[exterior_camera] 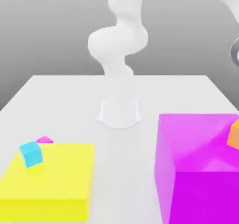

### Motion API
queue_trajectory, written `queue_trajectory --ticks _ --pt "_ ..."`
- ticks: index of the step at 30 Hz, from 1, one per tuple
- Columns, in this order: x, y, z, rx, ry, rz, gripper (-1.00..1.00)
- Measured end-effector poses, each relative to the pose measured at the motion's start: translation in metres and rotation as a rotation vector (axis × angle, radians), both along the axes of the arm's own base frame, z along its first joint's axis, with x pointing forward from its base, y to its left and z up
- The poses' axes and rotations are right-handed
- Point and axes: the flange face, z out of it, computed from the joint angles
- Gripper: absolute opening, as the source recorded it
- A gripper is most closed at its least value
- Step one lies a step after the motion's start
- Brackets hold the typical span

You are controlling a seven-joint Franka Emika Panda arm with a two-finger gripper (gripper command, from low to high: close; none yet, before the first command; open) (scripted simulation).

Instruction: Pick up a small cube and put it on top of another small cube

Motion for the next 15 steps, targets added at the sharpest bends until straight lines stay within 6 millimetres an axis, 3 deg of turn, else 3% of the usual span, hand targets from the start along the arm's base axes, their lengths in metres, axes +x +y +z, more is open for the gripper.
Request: queue_trajectory --ticks 8,11,15 --pt "0.129 -0.034 0.066 0.147 0.129 -0.45 -1.0" --pt "0.171 -0.099 0.074 0.147 0.097 -0.55 -1.0" --pt "0.195 -0.197 0.073 0.1 0.028 -0.616 -1.0"
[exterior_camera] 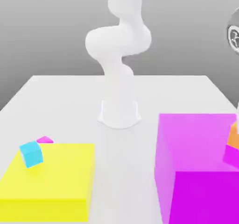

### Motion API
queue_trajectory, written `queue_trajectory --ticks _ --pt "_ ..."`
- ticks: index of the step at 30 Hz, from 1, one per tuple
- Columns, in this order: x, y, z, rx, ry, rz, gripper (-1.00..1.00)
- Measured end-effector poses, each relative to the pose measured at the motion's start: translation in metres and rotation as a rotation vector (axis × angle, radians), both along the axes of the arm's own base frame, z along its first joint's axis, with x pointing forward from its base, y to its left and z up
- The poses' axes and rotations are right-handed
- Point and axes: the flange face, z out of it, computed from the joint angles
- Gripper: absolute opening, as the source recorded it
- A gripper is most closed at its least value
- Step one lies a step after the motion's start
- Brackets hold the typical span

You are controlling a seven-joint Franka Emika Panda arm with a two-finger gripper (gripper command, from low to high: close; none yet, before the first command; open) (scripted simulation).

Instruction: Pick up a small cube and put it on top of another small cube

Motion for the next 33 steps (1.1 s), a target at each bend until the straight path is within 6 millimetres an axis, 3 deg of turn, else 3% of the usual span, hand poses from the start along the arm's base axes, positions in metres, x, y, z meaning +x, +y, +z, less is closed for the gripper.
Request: queue_trajectory --ticks 5,8,10,12,13,14,19,24,26,33 --pt "0.001 -0.131 -0.003 -0.081 -0.034 -0.087 -1.0" --pt "-0.017 -0.241 -0.007 -0.136 -0.041 -0.18 -1.0" --pt "-0.045 -0.32 -0.013 -0.185 -0.039 -0.224 -1.0" --pt "-0.095 -0.398 -0.026 -0.245 -0.031 -0.232 -1.0" --pt "-0.125 -0.428 -0.034 -0.272 -0.024 -0.215 -1.0" --pt "-0.15 -0.444 -0.042 -0.29 -0.018 -0.179 -1.0" --pt "-0.243 -0.476 -0.075 -0.295 0.001 -0.071 -1.0" --pt "-0.324 -0.482 -0.105 -0.251 -0.006 -0.006 -1.0" --pt "-0.332 -0.483 -0.114 -0.228 -0.015 -0.003 -1.0" --pt "-0.33 -0.481 -0.15 -0.191 -0.031 0.0 -1.0"
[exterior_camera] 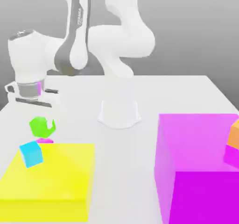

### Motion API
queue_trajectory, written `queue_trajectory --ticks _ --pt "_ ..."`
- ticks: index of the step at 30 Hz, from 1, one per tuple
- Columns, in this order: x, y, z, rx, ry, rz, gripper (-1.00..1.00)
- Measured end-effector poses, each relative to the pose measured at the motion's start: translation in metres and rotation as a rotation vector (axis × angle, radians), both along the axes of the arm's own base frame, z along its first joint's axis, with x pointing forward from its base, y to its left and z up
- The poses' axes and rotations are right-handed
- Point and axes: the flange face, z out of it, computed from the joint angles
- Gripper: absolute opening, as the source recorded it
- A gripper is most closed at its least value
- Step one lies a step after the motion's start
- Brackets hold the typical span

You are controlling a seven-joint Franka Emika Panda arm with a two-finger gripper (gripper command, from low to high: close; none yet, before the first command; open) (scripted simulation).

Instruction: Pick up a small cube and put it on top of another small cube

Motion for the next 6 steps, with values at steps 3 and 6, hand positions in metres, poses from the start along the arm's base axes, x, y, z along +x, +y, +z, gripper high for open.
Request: queue_trajectory --ticks 3,6 --pt "-0.001 0.0 -0.014 -0.013 0.005 0.001 -1.0" --pt "-0.005 -0.002 -0.025 -0.042 0.018 -0.001 1.0"
